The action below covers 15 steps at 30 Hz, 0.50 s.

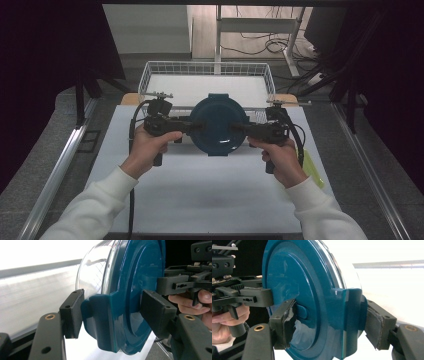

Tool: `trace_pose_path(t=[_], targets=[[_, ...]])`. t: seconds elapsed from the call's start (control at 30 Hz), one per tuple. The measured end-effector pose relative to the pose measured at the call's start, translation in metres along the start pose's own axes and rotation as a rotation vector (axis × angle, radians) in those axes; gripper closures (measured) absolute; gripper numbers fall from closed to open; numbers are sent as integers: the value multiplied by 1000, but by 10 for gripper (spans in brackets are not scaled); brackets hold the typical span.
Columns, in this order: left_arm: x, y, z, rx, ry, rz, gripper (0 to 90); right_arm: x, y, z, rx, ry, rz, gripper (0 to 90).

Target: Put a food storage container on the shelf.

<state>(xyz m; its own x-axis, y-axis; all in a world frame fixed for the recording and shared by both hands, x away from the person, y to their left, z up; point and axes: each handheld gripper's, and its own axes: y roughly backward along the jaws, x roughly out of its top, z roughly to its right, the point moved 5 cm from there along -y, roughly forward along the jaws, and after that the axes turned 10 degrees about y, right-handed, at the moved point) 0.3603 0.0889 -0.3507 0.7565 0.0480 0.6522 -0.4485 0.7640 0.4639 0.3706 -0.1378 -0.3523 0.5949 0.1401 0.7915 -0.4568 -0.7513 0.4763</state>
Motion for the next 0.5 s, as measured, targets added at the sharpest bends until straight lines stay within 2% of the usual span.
trace_pose_path(t=[0.5], targets=[[28, 9, -6, 16, -10, 20, 374, 30, -13, 1, 23, 5, 19, 320]])
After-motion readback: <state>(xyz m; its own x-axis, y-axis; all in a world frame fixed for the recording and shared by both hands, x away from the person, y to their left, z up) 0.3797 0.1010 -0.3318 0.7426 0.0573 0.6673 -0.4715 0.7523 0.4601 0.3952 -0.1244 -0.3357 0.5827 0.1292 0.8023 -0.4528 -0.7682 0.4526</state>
